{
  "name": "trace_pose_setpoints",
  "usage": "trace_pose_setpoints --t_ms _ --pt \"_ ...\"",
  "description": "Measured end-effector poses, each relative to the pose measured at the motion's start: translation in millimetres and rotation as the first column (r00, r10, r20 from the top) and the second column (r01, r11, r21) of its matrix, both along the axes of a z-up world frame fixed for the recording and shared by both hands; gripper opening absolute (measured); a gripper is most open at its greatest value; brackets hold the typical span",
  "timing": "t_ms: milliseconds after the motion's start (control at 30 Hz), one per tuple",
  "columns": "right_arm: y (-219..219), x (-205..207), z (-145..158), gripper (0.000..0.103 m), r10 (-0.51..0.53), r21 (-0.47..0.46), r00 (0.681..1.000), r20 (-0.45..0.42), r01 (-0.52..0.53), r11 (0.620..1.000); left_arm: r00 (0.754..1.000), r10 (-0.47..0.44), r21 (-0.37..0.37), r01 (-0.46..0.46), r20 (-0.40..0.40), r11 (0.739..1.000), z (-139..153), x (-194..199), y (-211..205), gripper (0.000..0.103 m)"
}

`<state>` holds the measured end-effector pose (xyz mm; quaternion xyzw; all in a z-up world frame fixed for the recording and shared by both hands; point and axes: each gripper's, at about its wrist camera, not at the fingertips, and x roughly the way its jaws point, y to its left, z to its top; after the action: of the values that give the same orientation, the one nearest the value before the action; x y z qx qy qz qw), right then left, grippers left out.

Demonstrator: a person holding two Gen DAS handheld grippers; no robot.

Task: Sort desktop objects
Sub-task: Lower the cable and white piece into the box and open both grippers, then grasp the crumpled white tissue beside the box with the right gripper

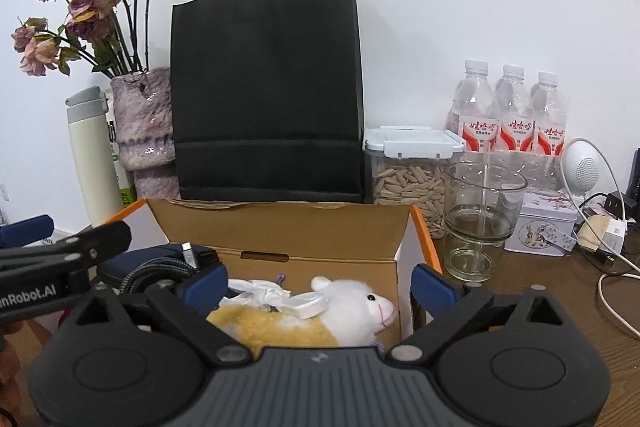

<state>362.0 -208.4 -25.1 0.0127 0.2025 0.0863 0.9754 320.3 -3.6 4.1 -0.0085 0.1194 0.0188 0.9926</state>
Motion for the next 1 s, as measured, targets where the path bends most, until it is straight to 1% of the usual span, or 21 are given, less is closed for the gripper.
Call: trace_pose_setpoints --t_ms 233,400,567,700,833,1000 --pt "3 -5 2 0.101 0.010 -0.004 1.000 0.009 -0.010 1.000 1.000 0.004 -0.003 -0.004 -0.001 1.000 2 -4 7 0.103" --pt "2 -17 9 0.101 0.014 0.013 0.999 0.040 -0.014 1.000 1.000 0.014 -0.006 -0.014 0.018 1.000 8 -19 17 0.103" --pt "5 -44 12 0.101 0.045 -0.025 0.995 0.090 -0.043 0.999 1.000 0.000 0.001 0.000 0.013 1.000 7 -41 29 0.103" --pt "8 -72 11 0.101 0.087 -0.073 0.990 0.113 -0.079 0.994 1.000 -0.011 0.025 0.011 -0.010 1.000 0 -61 39 0.103" --pt "13 -93 4 0.101 0.144 -0.113 0.985 0.091 -0.133 0.985 0.999 -0.024 0.048 0.027 -0.048 0.998 -7 -77 46 0.103" --pt "28 -109 -10 0.093 0.193 -0.184 0.981 0.020 -0.186 0.965 0.991 -0.024 0.062 0.032 -0.133 0.998 -17 -86 52 0.103"
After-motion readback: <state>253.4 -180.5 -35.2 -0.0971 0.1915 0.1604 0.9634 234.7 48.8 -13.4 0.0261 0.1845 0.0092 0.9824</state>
